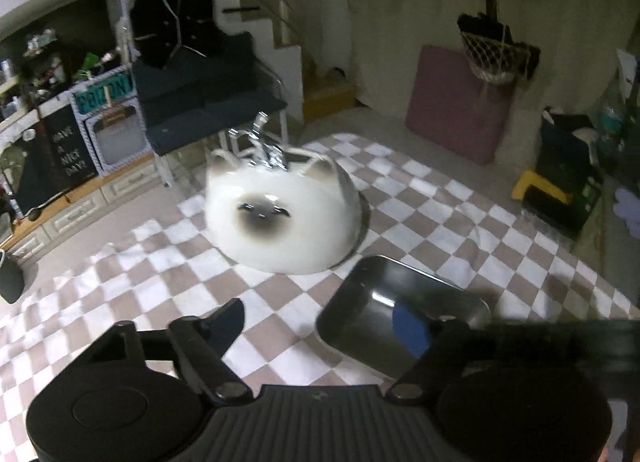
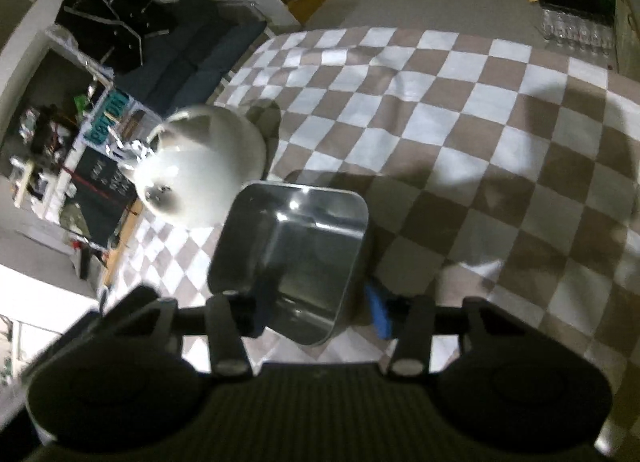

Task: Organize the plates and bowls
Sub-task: 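Close both grippers on the second steel tray rim, then lift and carry the second tray with both grippers toward the first tray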

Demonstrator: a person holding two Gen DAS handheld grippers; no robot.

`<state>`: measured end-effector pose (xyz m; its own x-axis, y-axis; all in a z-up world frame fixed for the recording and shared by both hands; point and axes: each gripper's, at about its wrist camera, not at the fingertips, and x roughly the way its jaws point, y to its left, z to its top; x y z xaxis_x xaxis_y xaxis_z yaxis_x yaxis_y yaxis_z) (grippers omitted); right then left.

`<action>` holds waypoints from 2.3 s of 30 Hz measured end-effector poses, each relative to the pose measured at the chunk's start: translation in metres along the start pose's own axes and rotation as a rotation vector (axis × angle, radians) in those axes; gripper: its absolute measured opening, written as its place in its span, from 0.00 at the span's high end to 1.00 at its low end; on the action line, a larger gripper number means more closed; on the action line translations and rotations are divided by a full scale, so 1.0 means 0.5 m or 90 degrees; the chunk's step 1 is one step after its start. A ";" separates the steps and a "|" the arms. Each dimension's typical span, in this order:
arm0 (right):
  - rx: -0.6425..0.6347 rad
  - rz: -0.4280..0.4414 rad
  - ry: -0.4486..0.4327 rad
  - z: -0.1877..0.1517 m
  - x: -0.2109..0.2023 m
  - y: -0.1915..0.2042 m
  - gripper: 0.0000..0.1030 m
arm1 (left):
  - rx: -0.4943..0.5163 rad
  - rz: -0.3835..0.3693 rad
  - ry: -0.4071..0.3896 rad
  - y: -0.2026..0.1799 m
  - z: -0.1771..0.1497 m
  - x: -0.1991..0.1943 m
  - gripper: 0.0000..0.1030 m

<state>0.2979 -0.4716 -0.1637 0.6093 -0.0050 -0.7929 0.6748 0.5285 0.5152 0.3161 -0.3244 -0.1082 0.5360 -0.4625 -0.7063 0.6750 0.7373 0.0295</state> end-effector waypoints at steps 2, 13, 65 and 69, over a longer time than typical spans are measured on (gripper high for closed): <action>-0.009 -0.014 0.010 0.000 0.010 0.005 0.50 | 0.013 -0.001 0.012 -0.009 0.005 0.024 0.34; -0.074 -0.069 0.030 0.010 0.041 0.012 0.83 | 0.030 -0.001 0.048 -0.015 0.025 0.098 0.52; -0.134 -0.063 -0.005 0.017 0.026 0.002 0.95 | -0.109 -0.043 0.110 0.019 -0.042 0.086 0.93; -0.146 -0.052 -0.020 0.011 0.000 0.012 0.96 | -0.119 -0.045 0.085 0.029 -0.041 0.039 0.95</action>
<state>0.3043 -0.4730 -0.1588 0.5718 -0.0791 -0.8166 0.6117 0.7044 0.3601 0.3259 -0.3128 -0.1358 0.4113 -0.4561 -0.7892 0.5957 0.7898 -0.1460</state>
